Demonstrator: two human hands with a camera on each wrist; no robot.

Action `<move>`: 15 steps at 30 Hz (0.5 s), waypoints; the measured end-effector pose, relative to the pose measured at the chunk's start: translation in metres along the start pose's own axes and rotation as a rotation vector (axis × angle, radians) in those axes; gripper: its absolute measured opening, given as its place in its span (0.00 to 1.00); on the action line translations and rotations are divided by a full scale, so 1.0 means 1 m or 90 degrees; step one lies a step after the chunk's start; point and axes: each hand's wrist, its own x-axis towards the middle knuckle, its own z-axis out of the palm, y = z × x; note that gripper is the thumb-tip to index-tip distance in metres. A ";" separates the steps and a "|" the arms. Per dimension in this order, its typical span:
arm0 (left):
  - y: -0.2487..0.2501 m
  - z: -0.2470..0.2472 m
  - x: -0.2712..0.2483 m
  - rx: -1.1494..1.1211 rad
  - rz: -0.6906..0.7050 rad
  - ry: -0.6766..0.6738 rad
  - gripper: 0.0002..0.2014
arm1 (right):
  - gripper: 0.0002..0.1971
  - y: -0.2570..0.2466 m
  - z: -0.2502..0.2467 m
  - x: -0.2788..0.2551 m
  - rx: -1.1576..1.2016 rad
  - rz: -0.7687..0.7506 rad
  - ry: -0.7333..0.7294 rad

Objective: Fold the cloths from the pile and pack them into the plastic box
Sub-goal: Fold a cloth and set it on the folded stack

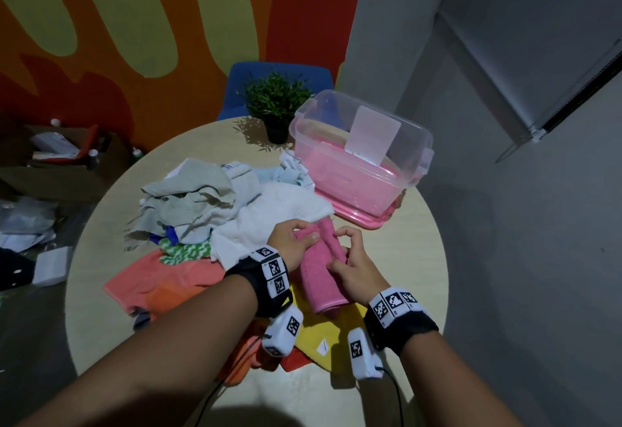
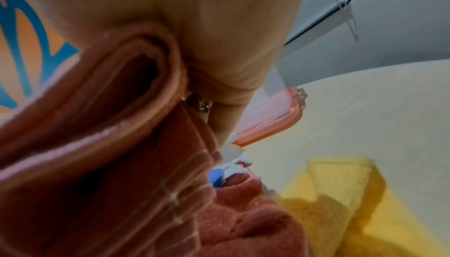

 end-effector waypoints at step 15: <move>-0.018 0.000 -0.004 0.499 0.185 -0.144 0.10 | 0.30 0.099 -0.104 0.042 -0.404 0.195 0.100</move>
